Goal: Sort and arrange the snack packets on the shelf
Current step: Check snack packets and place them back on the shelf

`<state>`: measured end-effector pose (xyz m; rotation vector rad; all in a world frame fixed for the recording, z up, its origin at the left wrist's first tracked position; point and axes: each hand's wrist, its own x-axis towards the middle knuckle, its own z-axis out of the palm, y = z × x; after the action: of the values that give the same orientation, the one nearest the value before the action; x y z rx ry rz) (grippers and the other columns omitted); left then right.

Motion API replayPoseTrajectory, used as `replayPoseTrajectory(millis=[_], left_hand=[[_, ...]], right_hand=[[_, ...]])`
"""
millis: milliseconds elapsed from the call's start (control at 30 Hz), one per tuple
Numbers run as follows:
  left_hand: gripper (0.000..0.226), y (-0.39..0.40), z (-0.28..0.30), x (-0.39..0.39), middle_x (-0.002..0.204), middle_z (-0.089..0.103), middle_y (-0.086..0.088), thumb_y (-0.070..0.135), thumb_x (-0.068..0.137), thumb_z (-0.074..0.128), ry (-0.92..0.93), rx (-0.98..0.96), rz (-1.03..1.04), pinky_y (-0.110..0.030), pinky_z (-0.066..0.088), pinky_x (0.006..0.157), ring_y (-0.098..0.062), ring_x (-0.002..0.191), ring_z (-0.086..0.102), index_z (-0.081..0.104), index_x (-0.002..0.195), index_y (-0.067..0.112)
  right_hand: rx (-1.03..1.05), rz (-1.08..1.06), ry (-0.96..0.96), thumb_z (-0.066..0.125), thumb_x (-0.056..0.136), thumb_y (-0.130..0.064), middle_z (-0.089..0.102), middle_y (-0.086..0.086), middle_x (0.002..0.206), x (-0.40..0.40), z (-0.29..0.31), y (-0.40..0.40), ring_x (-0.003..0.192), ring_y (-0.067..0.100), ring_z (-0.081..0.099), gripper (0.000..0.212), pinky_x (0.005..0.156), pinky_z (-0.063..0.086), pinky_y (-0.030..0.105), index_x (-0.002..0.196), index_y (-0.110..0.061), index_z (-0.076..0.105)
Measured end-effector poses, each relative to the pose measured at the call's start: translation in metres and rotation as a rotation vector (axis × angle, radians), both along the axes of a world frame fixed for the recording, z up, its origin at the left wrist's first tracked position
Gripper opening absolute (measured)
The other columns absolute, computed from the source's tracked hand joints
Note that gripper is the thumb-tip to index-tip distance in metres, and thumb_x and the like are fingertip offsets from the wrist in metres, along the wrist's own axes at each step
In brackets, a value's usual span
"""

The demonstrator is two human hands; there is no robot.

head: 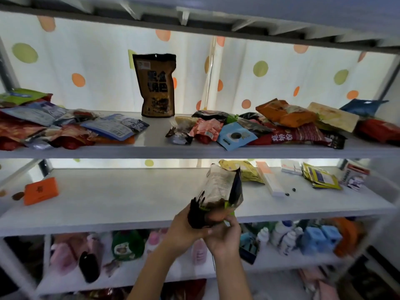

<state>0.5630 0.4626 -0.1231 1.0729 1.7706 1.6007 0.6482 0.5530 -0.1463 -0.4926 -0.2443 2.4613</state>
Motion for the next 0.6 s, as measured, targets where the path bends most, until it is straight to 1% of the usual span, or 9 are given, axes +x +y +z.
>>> replayPoseTrajectory(millis=[100, 133, 267, 333, 400, 433, 500, 533, 600], left_hand=[[0.05, -0.003, -0.011, 0.013, 0.067, 0.065, 0.037, -0.012, 0.066, 0.081, -0.033, -0.008, 0.079, -0.003, 0.046, 0.065, 0.021, 0.073, 0.06, 0.062, 0.089, 0.027], [0.047, -0.004, -0.013, 0.015, 0.063, 0.063, 0.037, -0.013, 0.067, 0.079, -0.042, -0.019, 0.094, -0.003, 0.046, 0.063, 0.022, 0.07, 0.06, 0.062, 0.086, 0.026], [0.042, -0.008, -0.021, 0.013, 0.064, 0.066, 0.032, -0.007, 0.072, 0.078, -0.014, -0.05, 0.167, -0.006, 0.048, 0.064, 0.015, 0.068, 0.062, 0.066, 0.079, 0.032], [0.043, -0.009, -0.024, 0.011, 0.064, 0.067, 0.03, -0.006, 0.073, 0.078, -0.017, -0.032, 0.21, -0.009, 0.05, 0.066, 0.015, 0.068, 0.062, 0.066, 0.076, 0.035], [0.044, -0.011, -0.025, 0.009, 0.066, 0.067, 0.032, -0.008, 0.073, 0.077, -0.047, 0.008, 0.248, -0.008, 0.05, 0.067, 0.016, 0.069, 0.062, 0.066, 0.078, 0.035], [0.044, -0.012, -0.024, 0.007, 0.067, 0.067, 0.032, -0.007, 0.074, 0.078, -0.055, 0.032, 0.268, -0.008, 0.05, 0.068, 0.016, 0.071, 0.063, 0.066, 0.079, 0.035], [0.044, -0.015, -0.025, 0.0, 0.072, 0.068, 0.032, -0.004, 0.074, 0.078, -0.062, 0.066, 0.31, -0.016, 0.053, 0.072, 0.015, 0.075, 0.064, 0.067, 0.08, 0.038], [0.046, -0.017, -0.025, -0.005, 0.071, 0.068, 0.032, -0.005, 0.075, 0.077, -0.064, 0.08, 0.326, -0.018, 0.053, 0.073, 0.015, 0.074, 0.063, 0.066, 0.08, 0.039], [0.047, -0.022, -0.022, -0.014, 0.065, 0.065, 0.034, -0.009, 0.077, 0.074, -0.07, 0.112, 0.359, -0.011, 0.05, 0.069, 0.017, 0.071, 0.061, 0.064, 0.076, 0.037]], right_hand=[[0.104, 0.011, 0.004, 0.081, 0.051, -0.019, 0.067, 0.013, 0.101, 0.003, -0.009, -0.003, 0.079, 0.029, 0.062, 0.064, 0.052, 0.043, 0.026, 0.112, -0.007, 0.068], [0.103, 0.025, 0.008, 0.084, 0.045, -0.019, 0.066, 0.013, 0.1, 0.004, -0.014, -0.002, 0.079, 0.028, 0.06, 0.065, 0.052, 0.043, 0.026, 0.107, -0.008, 0.069], [0.133, 0.028, -0.059, 0.073, 0.057, -0.022, 0.058, 0.012, 0.102, 0.007, -0.022, 0.002, 0.081, 0.024, 0.05, 0.05, 0.053, 0.043, 0.028, 0.105, -0.013, 0.059], [0.171, 0.017, -0.117, 0.064, 0.064, -0.023, 0.056, 0.012, 0.091, 0.005, -0.025, 0.006, 0.074, 0.023, 0.047, 0.037, 0.057, 0.043, 0.03, 0.099, -0.012, 0.058], [0.24, 0.026, -0.212, 0.073, 0.059, -0.025, 0.05, 0.013, 0.084, 0.005, -0.023, 0.007, 0.075, 0.026, 0.047, 0.038, 0.064, 0.048, 0.033, 0.091, -0.011, 0.056], [0.298, 0.028, -0.302, 0.074, 0.063, -0.025, 0.052, 0.015, 0.087, 0.004, -0.02, 0.007, 0.082, 0.028, 0.05, 0.037, 0.07, 0.05, 0.036, 0.091, -0.009, 0.057], [0.485, 0.016, -0.523, 0.061, 0.083, -0.026, 0.064, 0.014, 0.105, 0.002, -0.013, 0.009, 0.104, 0.027, 0.057, 0.028, 0.083, 0.053, 0.037, 0.103, -0.005, 0.062], [0.586, 0.008, -0.645, 0.057, 0.087, -0.028, 0.065, 0.011, 0.117, -0.001, -0.007, 0.011, 0.112, 0.025, 0.058, 0.035, 0.091, 0.053, 0.039, 0.116, -0.008, 0.063], [0.757, -0.092, -0.833, 0.056, 0.092, -0.027, 0.058, 0.006, 0.135, -0.006, 0.02, 0.014, 0.122, 0.023, 0.055, 0.046, 0.104, 0.046, 0.041, 0.136, -0.016, 0.053]])
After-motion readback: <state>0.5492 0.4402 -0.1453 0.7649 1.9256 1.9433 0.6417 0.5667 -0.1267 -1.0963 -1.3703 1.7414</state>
